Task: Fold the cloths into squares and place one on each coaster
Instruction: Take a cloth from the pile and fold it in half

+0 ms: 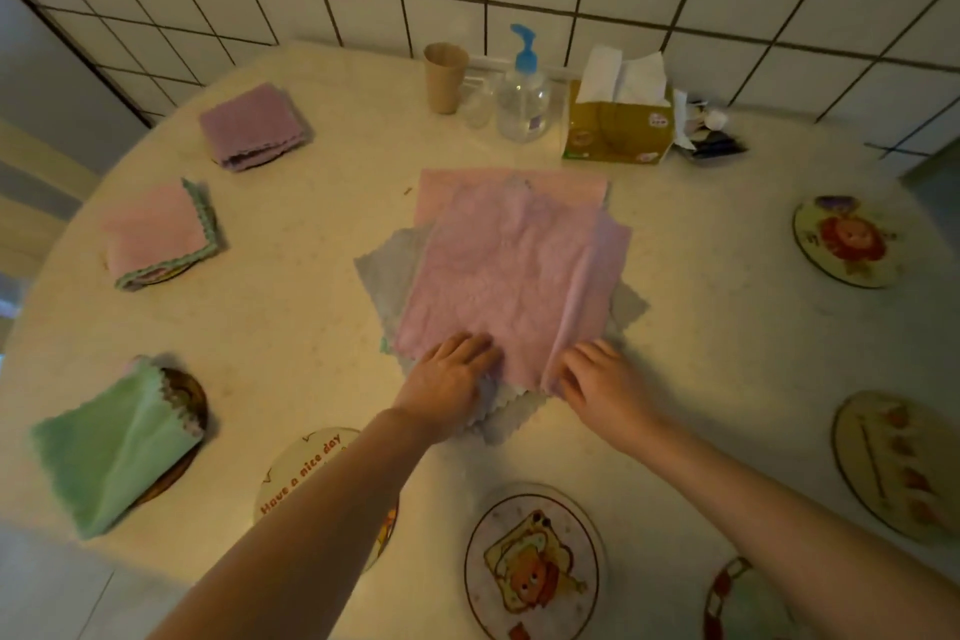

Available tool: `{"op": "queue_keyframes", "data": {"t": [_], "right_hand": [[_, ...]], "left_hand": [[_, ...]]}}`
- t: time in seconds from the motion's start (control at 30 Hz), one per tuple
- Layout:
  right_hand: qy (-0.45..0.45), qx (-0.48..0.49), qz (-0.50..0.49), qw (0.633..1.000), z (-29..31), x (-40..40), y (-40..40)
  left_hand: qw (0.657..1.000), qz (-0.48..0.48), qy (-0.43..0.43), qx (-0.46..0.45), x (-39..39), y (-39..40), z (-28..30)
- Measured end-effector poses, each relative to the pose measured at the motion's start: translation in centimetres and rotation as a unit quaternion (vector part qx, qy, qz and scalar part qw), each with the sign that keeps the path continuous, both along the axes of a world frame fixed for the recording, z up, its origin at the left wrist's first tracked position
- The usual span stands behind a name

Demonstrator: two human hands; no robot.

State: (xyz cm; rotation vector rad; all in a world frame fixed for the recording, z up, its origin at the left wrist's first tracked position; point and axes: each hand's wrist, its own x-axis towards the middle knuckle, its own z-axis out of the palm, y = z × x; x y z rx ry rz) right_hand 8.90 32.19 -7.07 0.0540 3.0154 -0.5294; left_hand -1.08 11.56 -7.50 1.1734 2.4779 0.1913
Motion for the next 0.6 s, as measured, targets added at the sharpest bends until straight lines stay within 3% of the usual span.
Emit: {"op": "queue_keyframes", "data": {"t": [0.07, 0.17, 0.3, 0.43, 0.6], "right_hand": [[-0.034, 0.039, 0.031, 0.998, -0.4, 0.3, -0.3], [-0.011, 0.071, 0.043, 0.997, -0.6, 0.0, -0.3], [0.022, -0.061, -0.017, 0.998, 0.9, -1.0, 0.0], [0.03, -0.203, -0.096, 0.974, 4.1, -2.7, 1.1], [0.086, -0.207, -0.084, 0.971, 8.3, -5.9, 2.4]], "left_hand": [[1.0, 0.0, 0.001, -0.01, 0.0, 0.0, 0.0], [1.0, -0.015, 0.002, -0.022, -0.6, 0.1, -0.2], [0.999, -0.038, 0.008, 0.015, -1.5, -0.3, -0.6], [0.999, -0.011, -0.02, -0.033, -1.8, 0.4, -0.2], [0.991, 0.116, -0.057, 0.023, -3.6, 2.0, 0.8]]}}
